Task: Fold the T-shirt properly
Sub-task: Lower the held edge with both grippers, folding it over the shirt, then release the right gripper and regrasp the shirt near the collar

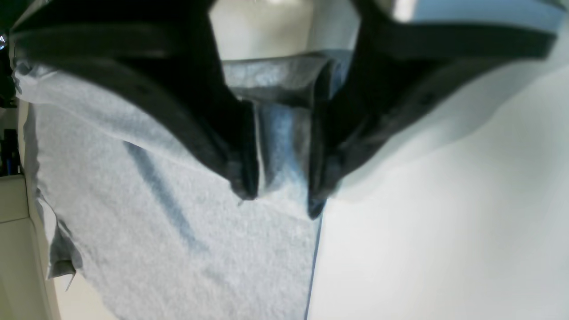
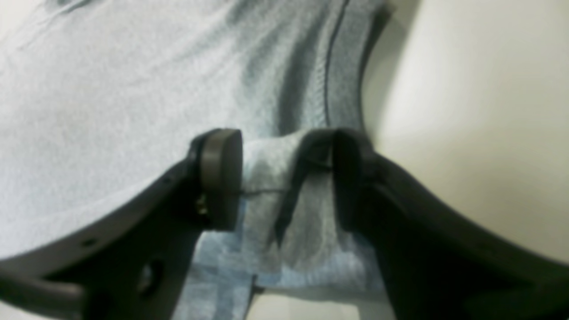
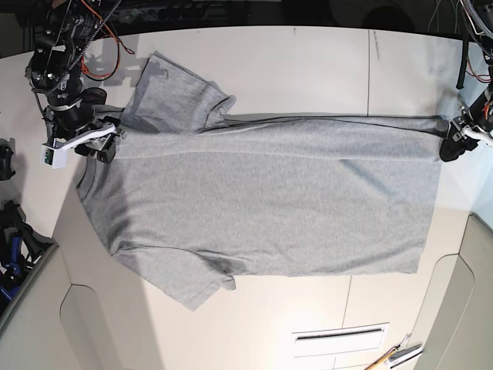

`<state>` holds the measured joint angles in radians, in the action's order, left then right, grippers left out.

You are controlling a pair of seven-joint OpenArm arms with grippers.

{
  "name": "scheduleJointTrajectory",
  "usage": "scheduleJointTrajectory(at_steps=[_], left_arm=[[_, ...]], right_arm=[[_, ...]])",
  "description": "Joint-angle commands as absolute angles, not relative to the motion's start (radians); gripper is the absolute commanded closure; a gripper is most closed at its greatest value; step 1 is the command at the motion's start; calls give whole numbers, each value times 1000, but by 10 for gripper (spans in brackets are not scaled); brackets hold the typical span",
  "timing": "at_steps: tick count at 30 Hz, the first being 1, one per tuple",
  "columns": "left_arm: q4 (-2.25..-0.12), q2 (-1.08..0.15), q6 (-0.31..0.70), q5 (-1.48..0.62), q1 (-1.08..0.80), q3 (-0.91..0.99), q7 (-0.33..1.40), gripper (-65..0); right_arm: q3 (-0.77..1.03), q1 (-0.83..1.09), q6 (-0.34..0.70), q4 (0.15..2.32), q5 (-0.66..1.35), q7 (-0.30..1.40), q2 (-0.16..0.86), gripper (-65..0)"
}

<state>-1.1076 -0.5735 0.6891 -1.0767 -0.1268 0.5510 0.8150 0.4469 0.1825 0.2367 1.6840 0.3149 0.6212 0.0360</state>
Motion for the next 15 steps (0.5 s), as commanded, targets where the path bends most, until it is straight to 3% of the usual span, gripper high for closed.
scheduleJointTrajectory(at_steps=[1,15], left_arm=[[-1120,-604,698,-1100,-117,561,812,-259],[-1120,-660,698,-1208,-117,562,896,-258]], right_arm=[[450,172,255,1711,321,599,45,-321],[491,181,288,1914,289,762,55,-321]])
